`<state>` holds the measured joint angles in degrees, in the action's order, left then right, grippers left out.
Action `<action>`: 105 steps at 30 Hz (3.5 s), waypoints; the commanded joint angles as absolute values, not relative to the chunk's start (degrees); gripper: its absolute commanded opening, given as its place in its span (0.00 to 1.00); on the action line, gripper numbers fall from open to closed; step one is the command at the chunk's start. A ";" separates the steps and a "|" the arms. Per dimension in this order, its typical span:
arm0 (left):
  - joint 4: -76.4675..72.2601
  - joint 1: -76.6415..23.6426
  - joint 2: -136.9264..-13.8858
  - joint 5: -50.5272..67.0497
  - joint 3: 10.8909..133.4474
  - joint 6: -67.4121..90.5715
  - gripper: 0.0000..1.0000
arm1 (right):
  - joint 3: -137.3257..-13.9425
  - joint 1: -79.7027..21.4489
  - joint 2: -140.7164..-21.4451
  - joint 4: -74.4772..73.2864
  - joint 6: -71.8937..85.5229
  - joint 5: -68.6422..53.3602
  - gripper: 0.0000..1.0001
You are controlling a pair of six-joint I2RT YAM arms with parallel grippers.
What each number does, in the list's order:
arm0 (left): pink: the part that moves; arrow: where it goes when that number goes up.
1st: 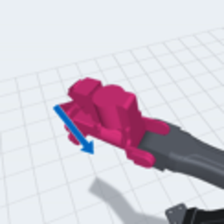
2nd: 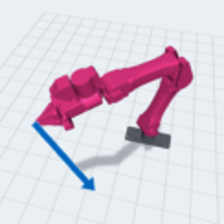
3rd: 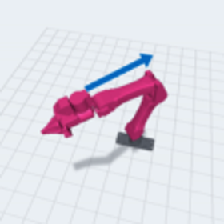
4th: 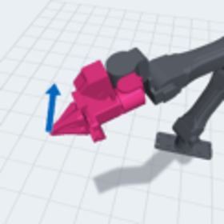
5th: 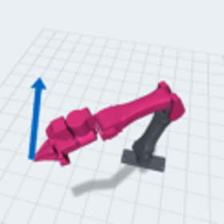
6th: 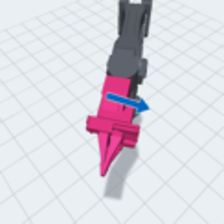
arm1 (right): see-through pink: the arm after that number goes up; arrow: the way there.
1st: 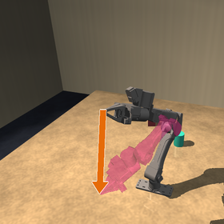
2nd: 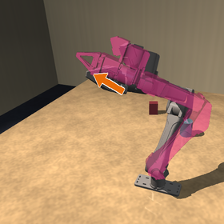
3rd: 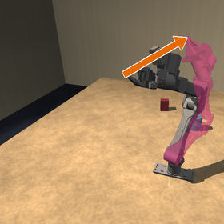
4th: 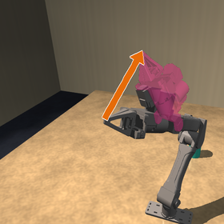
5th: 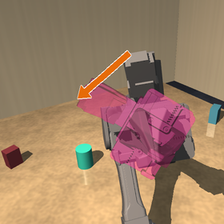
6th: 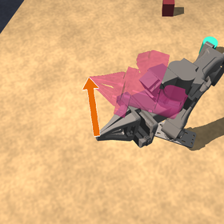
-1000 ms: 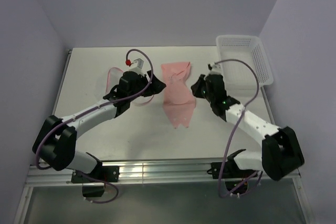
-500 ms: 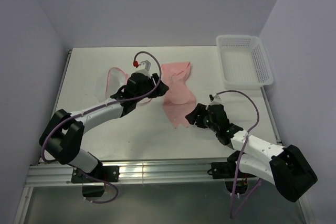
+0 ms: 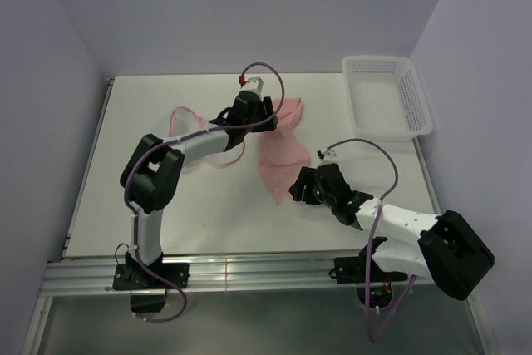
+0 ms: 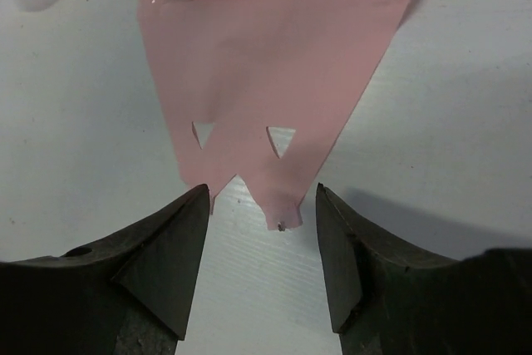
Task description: Place the bra in the laundry bag and zip it closed
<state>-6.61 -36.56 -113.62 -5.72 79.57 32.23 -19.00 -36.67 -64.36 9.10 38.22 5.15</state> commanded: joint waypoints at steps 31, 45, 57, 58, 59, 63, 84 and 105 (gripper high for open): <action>-2.37 -32.70 -121.90 -0.44 89.74 31.55 0.68 | -27.87 -45.79 -69.29 -14.23 36.38 15.13 0.00; -13.80 -32.08 -125.32 -0.26 87.44 39.37 0.55 | -25.66 -45.79 -61.43 -13.19 37.80 14.06 0.18; -5.13 -31.47 -134.90 3.78 102.64 27.53 0.58 | -27.16 -45.62 -67.23 -3.87 37.44 15.02 0.35; -4.14 -31.46 -135.70 4.13 103.79 26.73 0.60 | -27.25 -45.62 -67.67 -3.52 37.44 15.38 0.44; -3.61 -31.55 -136.23 5.26 105.36 26.20 0.61 | -27.51 -45.62 -68.37 -3.25 37.35 15.38 0.49; -1.94 -31.46 -138.68 6.76 108.36 23.65 0.63 | -29.09 -45.18 -72.23 -2.81 36.83 16.70 0.60; -7.38 -30.41 -133.34 7.90 104.95 30.84 0.00 | -39.11 -45.62 -85.44 -12.04 30.41 20.12 0.00; -9.05 -28.83 -125.16 11.78 100.28 36.65 0.00 | -47.18 -45.88 -91.04 -8.59 26.20 13.79 0.88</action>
